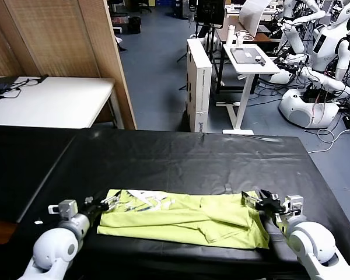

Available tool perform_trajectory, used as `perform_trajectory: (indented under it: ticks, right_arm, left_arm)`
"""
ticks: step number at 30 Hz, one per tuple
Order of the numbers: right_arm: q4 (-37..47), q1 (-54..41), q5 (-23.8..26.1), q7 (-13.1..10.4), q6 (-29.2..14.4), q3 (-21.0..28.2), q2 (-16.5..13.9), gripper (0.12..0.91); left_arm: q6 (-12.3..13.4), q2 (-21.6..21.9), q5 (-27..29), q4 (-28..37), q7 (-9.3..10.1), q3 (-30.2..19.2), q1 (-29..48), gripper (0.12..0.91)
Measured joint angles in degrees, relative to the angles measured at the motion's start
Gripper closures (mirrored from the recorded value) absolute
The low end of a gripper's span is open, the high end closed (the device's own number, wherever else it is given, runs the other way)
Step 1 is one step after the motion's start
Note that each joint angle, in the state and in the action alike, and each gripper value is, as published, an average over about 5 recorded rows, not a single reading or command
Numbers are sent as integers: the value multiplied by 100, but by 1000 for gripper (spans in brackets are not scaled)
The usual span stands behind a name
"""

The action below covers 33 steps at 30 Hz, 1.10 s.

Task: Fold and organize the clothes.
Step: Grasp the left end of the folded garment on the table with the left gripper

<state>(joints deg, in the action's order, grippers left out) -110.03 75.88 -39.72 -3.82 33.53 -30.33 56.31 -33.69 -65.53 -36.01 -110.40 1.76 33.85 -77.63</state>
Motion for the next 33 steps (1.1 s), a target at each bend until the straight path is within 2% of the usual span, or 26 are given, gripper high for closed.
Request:
perform_trajectory:
  ticks: [2,4,10,12,15,19,21,23,25,29,30,33]
  right_arm:
    - [13,-8,0,2,0,3,1,790]
    - [20,-12,0,4,-1,2,1,857]
    - [41,-26,0,2,-34,-4,3,874]
    - [51,-31,0,-10,-87,-4,17,875]
    - [85,-55,0,-49,-180,-3,56,875]
    - [140,-90,-62,-64,-258,11,106,869]
    - [142,-94,-139,-6,-317,17,116,819]
    - [122,-89,-200,99,-408,8,111,713]
    - [88,-74,-215,235,-569,-19,85,600]
    - [15,-1,-81,502,-1113,-134,-33,336]
    - [-7,28,-47,560,-1264,-169,-70,280]
    - [-112,158,-3,712,-1729,-290,-197,154]
  left_arm:
    - [6,-1,-2,-9,-32,-9,3,260]
    - [25,-3,17,-17,-76,-21,2,374]
    - [122,-22,156,-24,-126,-37,-6,750]
    - [143,-26,193,-26,-110,-35,-3,841]
    - [172,-27,223,-28,-87,-14,9,881]
    - [198,-5,209,-2,-75,60,40,881]
    - [202,14,197,6,-72,88,39,881]
    - [195,25,180,-16,-78,103,22,877]
    - [192,28,166,-58,-99,111,3,836]
    - [232,66,148,-156,-168,155,-31,628]
    - [230,86,129,-181,-166,175,-45,552]
    - [113,178,-52,-270,-99,252,-107,363]
